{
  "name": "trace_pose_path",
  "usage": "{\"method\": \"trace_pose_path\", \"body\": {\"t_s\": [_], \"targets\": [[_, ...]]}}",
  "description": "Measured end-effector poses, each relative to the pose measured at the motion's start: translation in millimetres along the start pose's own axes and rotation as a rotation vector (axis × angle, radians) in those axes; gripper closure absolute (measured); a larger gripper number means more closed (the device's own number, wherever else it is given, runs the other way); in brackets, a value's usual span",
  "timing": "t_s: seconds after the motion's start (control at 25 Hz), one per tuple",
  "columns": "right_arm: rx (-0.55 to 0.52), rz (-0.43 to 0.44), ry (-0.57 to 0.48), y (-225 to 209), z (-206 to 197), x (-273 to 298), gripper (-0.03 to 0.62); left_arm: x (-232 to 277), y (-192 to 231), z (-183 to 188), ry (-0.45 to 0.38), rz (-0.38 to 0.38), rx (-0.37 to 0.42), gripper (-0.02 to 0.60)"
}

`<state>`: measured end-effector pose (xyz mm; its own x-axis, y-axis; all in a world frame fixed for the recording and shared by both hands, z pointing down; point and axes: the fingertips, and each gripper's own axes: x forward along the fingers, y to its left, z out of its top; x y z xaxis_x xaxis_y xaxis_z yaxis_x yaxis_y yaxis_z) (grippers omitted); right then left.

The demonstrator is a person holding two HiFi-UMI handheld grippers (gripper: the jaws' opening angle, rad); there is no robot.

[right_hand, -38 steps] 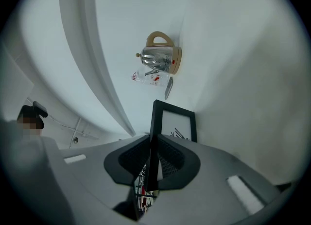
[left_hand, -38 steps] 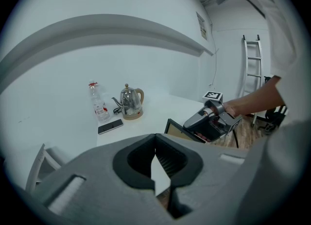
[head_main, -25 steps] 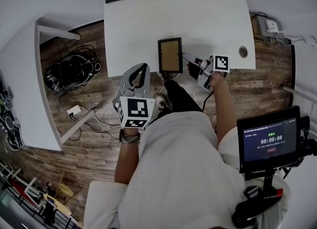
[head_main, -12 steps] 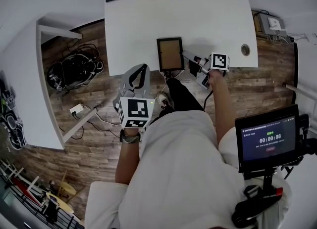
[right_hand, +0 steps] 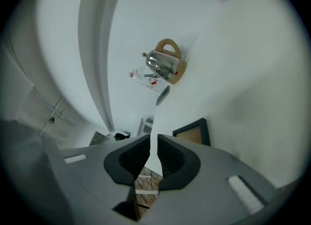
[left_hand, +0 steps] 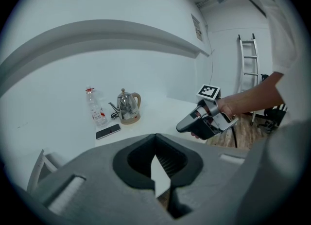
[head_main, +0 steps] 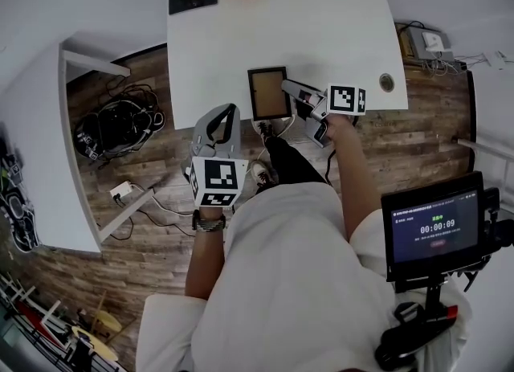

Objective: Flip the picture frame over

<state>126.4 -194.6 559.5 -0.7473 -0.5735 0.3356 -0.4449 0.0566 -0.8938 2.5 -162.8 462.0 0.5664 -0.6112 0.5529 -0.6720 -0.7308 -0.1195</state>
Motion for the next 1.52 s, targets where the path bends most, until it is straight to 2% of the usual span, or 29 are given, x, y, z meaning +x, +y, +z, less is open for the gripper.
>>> {"method": "trace_pose_path", "body": {"t_s": [0.16, 0.24, 0.48, 0.64, 0.76, 1.12, 1.36, 1.52], "targets": [[-0.13, 0.017, -0.077, 55.1, 17.1, -12.8, 0.551, -12.3, -1.3, 21.1, -0.057, 0.019, 0.021, 0.577], [-0.23, -0.013, -0.117, 75.0, 27.3, -21.2, 0.563, -17.0, -0.1, 30.6, -0.085, 0.029, 0.02, 0.577], [-0.598, -0.14, -0.266, 158.2, 25.5, -81.7, 0.571, -74.5, -19.3, 65.5, -0.209, 0.075, 0.037, 0.577], [-0.874, -0.294, -0.335, 188.0, 34.8, -99.0, 0.575, -88.4, -9.9, 92.3, -0.291, 0.096, -0.006, 0.577], [-1.002, -0.356, -0.388, 208.2, 41.4, -105.7, 0.591, -92.9, -1.8, 107.4, -0.331, 0.104, -0.005, 0.577], [-1.106, -0.395, -0.507, 242.7, 48.3, -127.4, 0.592, -101.0, 6.8, 125.1, -0.405, 0.115, 0.0, 0.577], [-1.118, -0.367, -0.57, 262.3, 41.1, -142.6, 0.592, -106.1, 14.2, 136.5, -0.435, 0.158, 0.083, 0.577], [-1.089, -0.343, -0.581, 265.5, 38.2, -148.1, 0.592, -110.3, 8.8, 141.0, -0.452, 0.151, 0.091, 0.577]]}}
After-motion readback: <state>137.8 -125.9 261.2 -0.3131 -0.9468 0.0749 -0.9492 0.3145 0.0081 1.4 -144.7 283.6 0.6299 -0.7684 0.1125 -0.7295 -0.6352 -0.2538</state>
